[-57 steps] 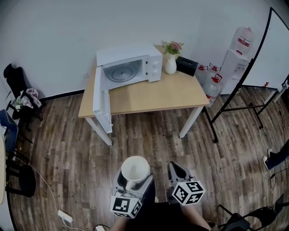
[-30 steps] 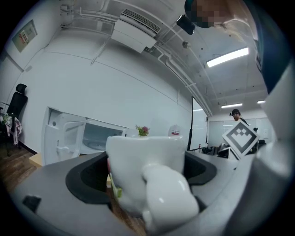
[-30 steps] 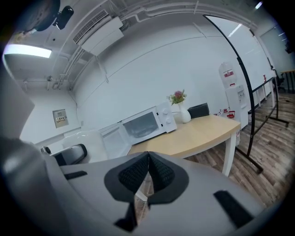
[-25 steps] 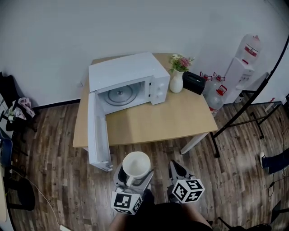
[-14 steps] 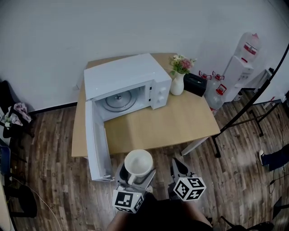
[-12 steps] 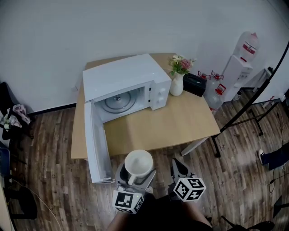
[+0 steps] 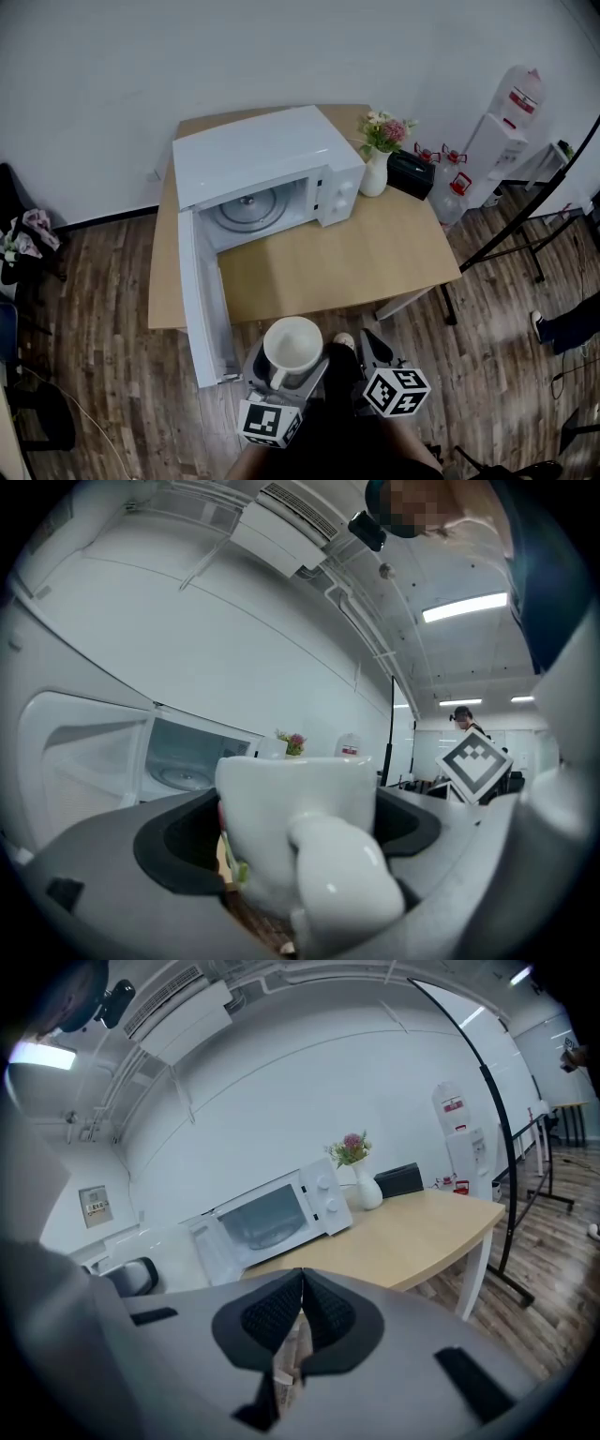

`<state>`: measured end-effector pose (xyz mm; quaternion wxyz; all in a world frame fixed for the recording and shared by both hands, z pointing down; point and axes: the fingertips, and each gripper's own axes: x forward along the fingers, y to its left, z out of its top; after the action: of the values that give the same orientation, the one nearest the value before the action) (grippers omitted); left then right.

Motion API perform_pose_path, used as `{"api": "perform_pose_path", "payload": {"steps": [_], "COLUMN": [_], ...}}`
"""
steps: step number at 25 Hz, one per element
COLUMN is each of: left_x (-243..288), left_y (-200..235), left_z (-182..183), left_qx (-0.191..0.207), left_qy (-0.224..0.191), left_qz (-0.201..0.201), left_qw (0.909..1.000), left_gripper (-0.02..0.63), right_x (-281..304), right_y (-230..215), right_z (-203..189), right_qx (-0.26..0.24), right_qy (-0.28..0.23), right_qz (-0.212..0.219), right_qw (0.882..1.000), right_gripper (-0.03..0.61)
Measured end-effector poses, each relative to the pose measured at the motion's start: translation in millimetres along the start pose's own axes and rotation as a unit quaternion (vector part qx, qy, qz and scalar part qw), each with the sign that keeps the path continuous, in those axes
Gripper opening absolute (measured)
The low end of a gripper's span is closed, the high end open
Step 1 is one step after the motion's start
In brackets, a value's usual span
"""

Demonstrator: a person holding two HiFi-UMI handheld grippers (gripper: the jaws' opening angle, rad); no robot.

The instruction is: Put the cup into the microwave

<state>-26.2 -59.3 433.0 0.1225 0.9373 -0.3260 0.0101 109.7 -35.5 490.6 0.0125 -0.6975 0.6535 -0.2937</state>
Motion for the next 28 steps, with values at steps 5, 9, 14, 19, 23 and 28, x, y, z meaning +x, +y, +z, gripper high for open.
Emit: {"api": "perform_pose_path", "payload": {"steps": [5,9,14,19,23,28], "left_x": [7,20,44,69,89,108], "left_y": [9,16,28,39,51,69], "left_z": [-1,-1,7,13,17,20], "left_qx": [-0.009,-0.013,-0.008,-0.007,-0.008,-0.014], "left_qy": [0.0,-0.001,-0.006,-0.006,-0.007,-0.01], "left_qz": [0.014,0.024,0.038,0.055,0.07,0.093], "left_qw": [0.9999,0.9996,0.9992,0.9984,0.9975,0.9955], "left_gripper": [0.459,0.459,0.459,0.459,0.459,0.459], "right_x": [12,25,49,77,101,129], "right_y": [5,-3,-12,-16,-18,-18], "right_z": [-2,2,23,40,53,65], "right_qx": [-0.006,-0.007,-0.018,-0.023,-0.029,-0.04], "right_qy": [0.012,0.018,0.013,0.019,0.027,0.04], "right_qz": [0.014,0.019,0.023,0.043,0.057,0.075], "right_qw": [1.0,1.0,0.999,0.999,0.998,0.996], "right_gripper": [-0.008,-0.008,-0.008,-0.008,-0.008,-0.008]}}
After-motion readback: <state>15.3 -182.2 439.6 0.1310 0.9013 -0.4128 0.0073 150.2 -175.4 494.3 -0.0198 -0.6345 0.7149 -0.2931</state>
